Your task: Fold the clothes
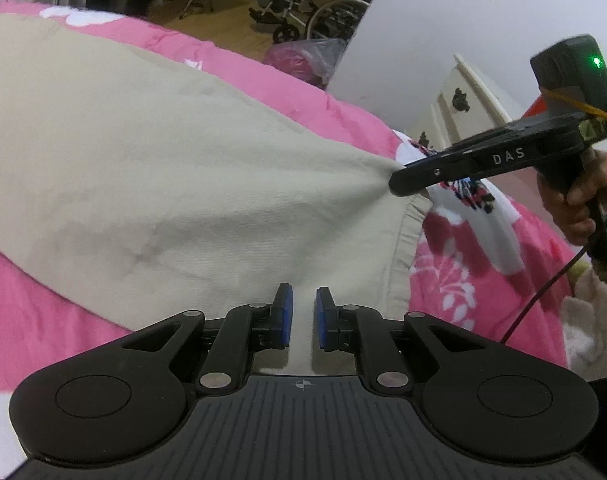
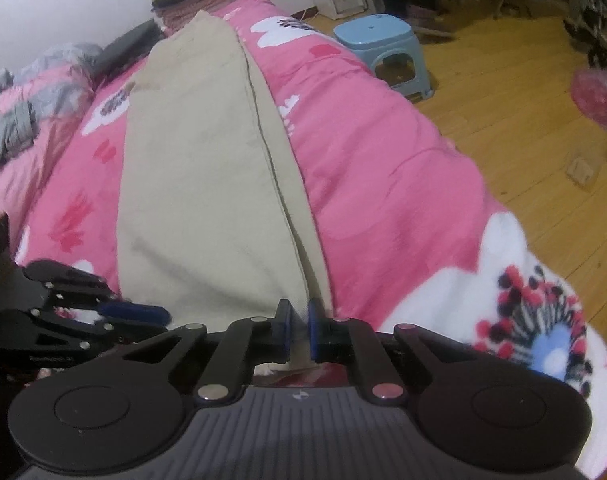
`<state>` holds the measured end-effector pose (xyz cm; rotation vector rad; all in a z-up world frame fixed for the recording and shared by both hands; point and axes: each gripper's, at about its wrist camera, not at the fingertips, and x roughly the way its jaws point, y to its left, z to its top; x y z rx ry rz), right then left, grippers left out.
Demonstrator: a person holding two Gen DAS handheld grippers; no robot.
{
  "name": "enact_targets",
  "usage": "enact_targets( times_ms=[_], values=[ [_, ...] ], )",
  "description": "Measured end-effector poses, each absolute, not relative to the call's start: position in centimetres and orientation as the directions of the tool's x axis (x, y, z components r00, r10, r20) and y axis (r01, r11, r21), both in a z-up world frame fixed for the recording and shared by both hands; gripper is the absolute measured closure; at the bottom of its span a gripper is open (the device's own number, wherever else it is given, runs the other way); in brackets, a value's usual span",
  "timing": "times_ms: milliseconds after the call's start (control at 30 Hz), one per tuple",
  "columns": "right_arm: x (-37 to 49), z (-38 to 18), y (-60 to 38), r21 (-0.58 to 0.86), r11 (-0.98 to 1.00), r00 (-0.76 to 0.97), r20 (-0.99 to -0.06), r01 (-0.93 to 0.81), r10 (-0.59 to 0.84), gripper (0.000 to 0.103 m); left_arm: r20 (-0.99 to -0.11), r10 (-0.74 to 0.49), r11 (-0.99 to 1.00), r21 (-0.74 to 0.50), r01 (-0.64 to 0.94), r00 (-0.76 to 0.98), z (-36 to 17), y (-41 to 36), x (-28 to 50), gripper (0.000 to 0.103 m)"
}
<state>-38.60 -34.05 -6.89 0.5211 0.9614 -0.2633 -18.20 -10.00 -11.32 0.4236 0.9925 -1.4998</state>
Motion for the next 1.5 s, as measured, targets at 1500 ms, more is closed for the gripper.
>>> enact_targets(
  times_ms=[1500],
  values=[
    [-25.5, -8.4, -34.4, 0.124, 0.970, 0.609, -0.793, 0.209, -0.030, 0.078, -0.741, -0.624, 0.084, -0.377, 0.922, -0.246, -12.3, -10.2, -18.4, 0.084]
  ],
)
